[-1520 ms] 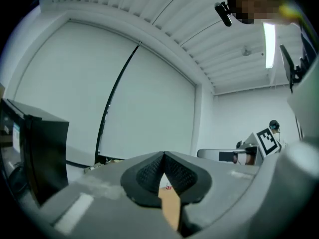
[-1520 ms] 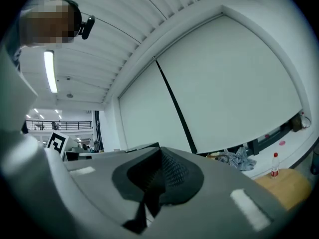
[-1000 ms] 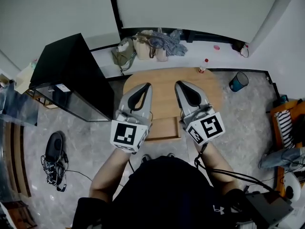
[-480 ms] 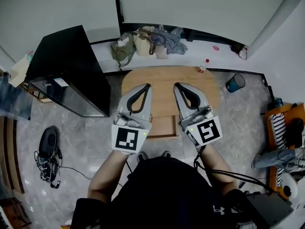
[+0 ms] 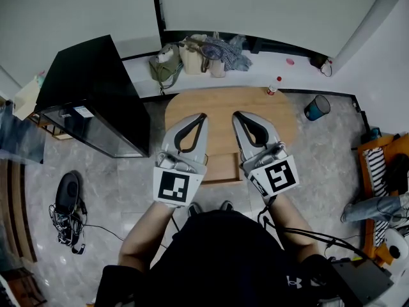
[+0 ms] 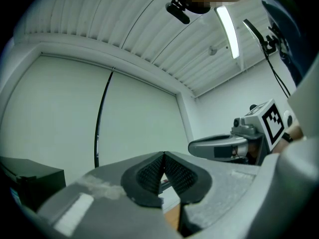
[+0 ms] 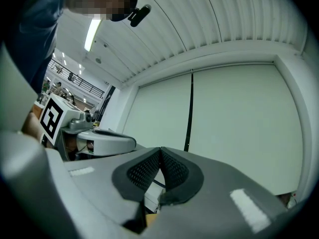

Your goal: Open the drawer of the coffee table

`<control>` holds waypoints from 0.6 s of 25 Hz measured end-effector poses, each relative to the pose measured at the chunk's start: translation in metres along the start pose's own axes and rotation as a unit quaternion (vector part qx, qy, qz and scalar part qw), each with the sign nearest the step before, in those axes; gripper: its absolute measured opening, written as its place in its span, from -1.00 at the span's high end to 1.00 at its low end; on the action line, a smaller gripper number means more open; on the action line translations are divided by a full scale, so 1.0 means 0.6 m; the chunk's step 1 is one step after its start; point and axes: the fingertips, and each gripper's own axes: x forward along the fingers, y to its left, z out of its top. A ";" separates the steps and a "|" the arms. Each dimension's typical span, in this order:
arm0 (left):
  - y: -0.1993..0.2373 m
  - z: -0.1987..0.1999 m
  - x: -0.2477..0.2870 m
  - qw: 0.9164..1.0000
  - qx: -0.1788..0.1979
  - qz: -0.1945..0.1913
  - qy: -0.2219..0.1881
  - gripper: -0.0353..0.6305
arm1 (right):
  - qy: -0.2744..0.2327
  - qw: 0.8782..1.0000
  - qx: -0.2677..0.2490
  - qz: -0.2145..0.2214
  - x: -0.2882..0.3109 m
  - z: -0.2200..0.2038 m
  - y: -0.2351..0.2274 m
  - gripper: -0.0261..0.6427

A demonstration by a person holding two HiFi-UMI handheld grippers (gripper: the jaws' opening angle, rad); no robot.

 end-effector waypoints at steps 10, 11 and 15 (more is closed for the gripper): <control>0.000 -0.001 -0.001 1.000 -0.003 0.005 0.003 0.89 | 0.000 1.000 0.010 -0.004 -0.005 -0.002 -0.002 0.93; -0.002 -0.002 -0.001 1.000 -0.002 0.004 0.003 0.89 | 0.000 1.000 0.010 -0.003 -0.006 -0.002 -0.002 0.93; -0.008 -0.001 -0.003 1.000 -0.004 0.004 0.002 0.89 | 0.000 1.000 0.011 -0.003 -0.010 -0.002 -0.001 0.93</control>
